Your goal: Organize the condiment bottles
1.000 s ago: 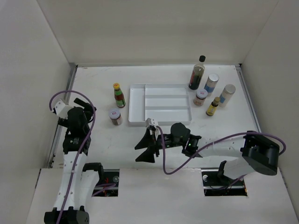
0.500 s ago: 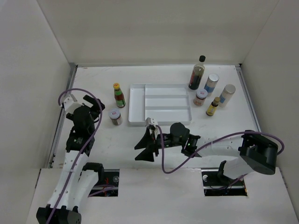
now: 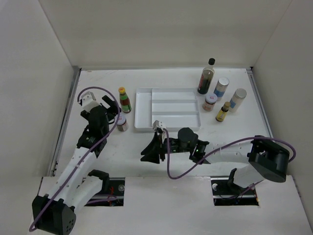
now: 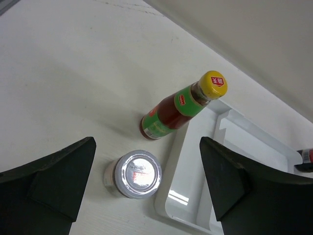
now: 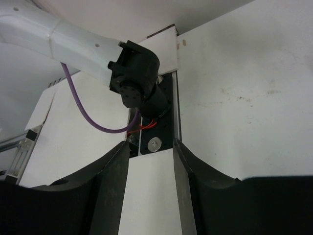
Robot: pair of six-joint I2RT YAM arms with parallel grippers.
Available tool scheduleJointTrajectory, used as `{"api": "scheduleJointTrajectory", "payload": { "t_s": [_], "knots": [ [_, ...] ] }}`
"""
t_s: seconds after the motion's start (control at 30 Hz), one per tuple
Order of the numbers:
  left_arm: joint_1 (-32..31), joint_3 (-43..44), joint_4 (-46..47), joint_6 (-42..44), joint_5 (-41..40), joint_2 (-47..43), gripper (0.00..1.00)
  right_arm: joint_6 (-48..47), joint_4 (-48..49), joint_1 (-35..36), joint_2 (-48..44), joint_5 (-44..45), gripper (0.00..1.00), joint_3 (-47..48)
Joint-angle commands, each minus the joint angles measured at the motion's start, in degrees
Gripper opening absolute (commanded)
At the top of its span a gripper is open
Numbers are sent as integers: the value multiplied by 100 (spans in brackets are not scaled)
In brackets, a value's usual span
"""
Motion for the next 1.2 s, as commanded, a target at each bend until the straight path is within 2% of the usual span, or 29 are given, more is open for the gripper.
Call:
{"api": "scheduleJointTrajectory", "payload": {
  "t_s": [0.0,0.1,0.17,0.23,0.37,0.43,0.77,0.9,1.17],
  "knots": [
    [-278,445,523,447,-336,54,88,60,353,-84,-12,292,38,178],
    [-612,726,568,781,-459,370,88,86,344,-233,-38,460,22,152],
    [-858,876,594,1001,-547,642,88,183,370,-295,23,495,20,152],
    [-1061,982,708,1168,-678,941,88,166,344,-287,41,478,25,170],
    [-1150,1271,937,1432,-872,1661,87,201,466,-295,128,565,58,152],
    [-1088,1456,990,1476,-873,1996,86,201,467,-295,120,592,66,152],
    [-702,2142,1130,1651,-811,3121,74,253,616,-339,120,592,68,82],
    [-640,2239,1288,1757,-793,3385,71,245,607,-339,76,592,68,73],
    [-569,2449,1464,1810,-741,3746,59,271,651,-348,93,592,68,55]
  ]
}}
